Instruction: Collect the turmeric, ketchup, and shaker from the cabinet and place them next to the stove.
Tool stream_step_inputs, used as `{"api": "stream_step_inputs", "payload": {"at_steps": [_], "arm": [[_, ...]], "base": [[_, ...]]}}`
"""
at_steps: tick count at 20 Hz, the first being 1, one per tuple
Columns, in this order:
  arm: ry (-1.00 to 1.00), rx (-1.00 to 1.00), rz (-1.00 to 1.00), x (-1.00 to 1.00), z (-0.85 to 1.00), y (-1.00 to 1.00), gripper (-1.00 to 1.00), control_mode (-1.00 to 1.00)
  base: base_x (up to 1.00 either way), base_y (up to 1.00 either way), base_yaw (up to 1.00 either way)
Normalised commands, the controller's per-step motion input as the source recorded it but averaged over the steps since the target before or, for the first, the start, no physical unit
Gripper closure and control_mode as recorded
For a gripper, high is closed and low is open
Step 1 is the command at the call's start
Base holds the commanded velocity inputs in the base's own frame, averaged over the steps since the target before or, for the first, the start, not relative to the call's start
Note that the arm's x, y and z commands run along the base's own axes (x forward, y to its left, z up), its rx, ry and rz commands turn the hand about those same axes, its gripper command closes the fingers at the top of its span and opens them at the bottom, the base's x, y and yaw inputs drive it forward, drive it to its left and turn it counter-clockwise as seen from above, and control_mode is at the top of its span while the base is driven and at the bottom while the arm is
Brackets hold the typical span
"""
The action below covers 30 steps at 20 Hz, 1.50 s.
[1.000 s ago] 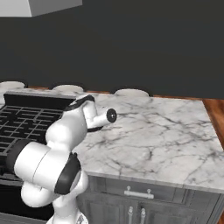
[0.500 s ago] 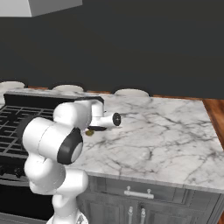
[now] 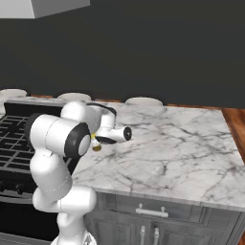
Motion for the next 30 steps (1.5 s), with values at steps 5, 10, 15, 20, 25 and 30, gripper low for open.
{"api": "stream_step_inputs", "payload": {"at_steps": [5,10,15,20,25,30], "arm": [[0.00,-0.01,0.03,0.03,-0.14,0.09,-1.00,-1.00],[-0.01,0.00,0.02,0.00,0.02,0.00,-1.00,-1.00],[-0.04,0.00,0.02,-0.18,0.23,-0.01,-1.00,-1.00],[-0.06,-0.01,0.01,-0.29,0.58,0.00,-1.00,-1.00],[-0.03,-0.01,0.02,-0.35,0.77,0.06,-1.00,-1.00],[0.01,-0.01,0.00,-0.49,0.76,0.34,-1.00,-1.00]], "base": [[0.00,0.00,0.00],[0.00,0.00,0.00],[0.00,0.00,0.00],[0.00,0.00,0.00],[0.00,0.00,0.00],[0.00,0.00,0.00]]}}
